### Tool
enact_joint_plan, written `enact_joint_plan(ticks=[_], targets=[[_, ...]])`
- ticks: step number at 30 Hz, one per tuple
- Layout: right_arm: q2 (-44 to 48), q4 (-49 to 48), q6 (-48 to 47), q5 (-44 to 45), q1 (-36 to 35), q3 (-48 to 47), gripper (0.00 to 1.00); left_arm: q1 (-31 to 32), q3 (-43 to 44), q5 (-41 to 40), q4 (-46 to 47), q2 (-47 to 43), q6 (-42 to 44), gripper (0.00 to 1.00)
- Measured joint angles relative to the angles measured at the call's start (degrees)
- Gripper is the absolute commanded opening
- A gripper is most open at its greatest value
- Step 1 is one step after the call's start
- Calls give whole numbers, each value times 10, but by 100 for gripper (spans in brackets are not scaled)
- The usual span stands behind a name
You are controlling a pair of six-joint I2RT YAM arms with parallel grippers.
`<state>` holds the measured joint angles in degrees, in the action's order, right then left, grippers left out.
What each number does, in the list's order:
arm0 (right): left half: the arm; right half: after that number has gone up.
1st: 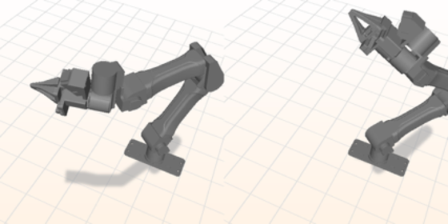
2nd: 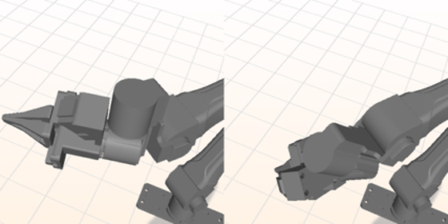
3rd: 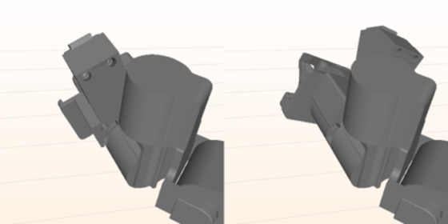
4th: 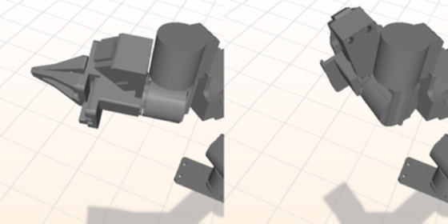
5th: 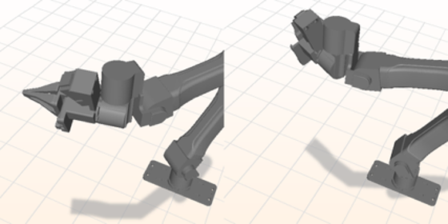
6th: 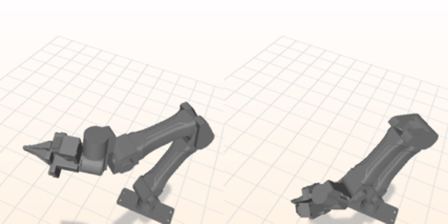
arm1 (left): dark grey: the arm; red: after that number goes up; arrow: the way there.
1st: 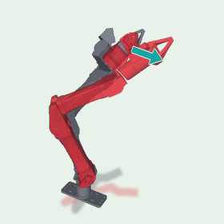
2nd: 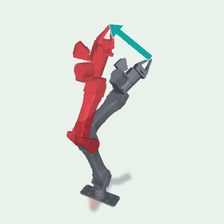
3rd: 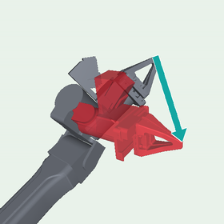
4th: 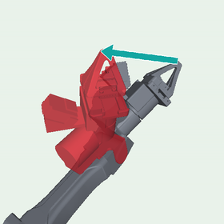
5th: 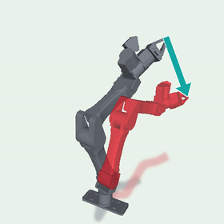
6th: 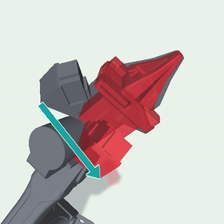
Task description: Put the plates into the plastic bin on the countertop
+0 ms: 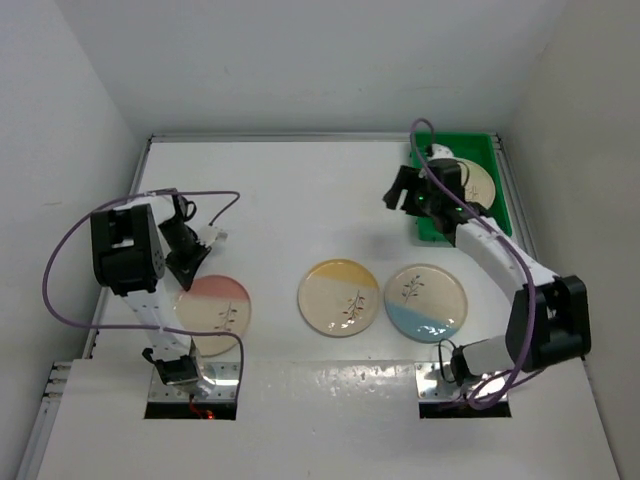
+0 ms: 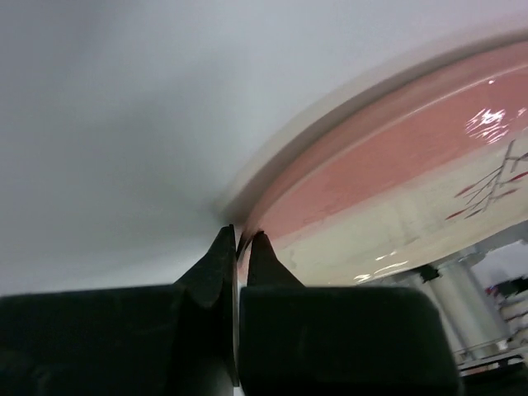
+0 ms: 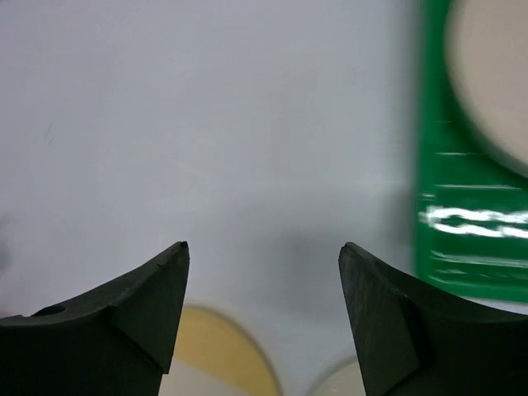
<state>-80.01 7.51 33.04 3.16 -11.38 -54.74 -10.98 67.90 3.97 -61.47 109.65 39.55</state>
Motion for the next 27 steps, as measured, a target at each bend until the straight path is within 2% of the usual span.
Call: enact_joint_plan(ticks=[2, 4, 8, 10, 16, 20, 23, 24, 27], targets=[[-28, -18, -19, -53, -36, -6, 73, 1, 20, 22, 0, 5, -18, 0], [-95, -21, -34, -136, -72, -43, 76, 4, 51, 52, 20, 5, -33, 0], [-285, -24, -44, -284, -132, -185, 77, 23, 115, 100, 82, -3, -48, 0], [-365, -27, -43, -331, -157, -249, 77, 37, 134, 117, 104, -16, -52, 0], [-537, -21, -10, -414, -208, -413, 77, 73, 161, 157, 115, -49, -59, 0], [-588, -47, 29, -441, -213, -442, 77, 89, 173, 170, 116, -54, -60, 0], [-612, -88, 61, -470, -210, -459, 60, 95, 179, 175, 114, -54, -61, 0], [-619, -100, 72, -478, -210, -461, 42, 96, 183, 176, 113, -54, -62, 0], [-634, -140, 106, -509, -214, -457, 17, 98, 189, 176, 113, -54, -63, 0]])
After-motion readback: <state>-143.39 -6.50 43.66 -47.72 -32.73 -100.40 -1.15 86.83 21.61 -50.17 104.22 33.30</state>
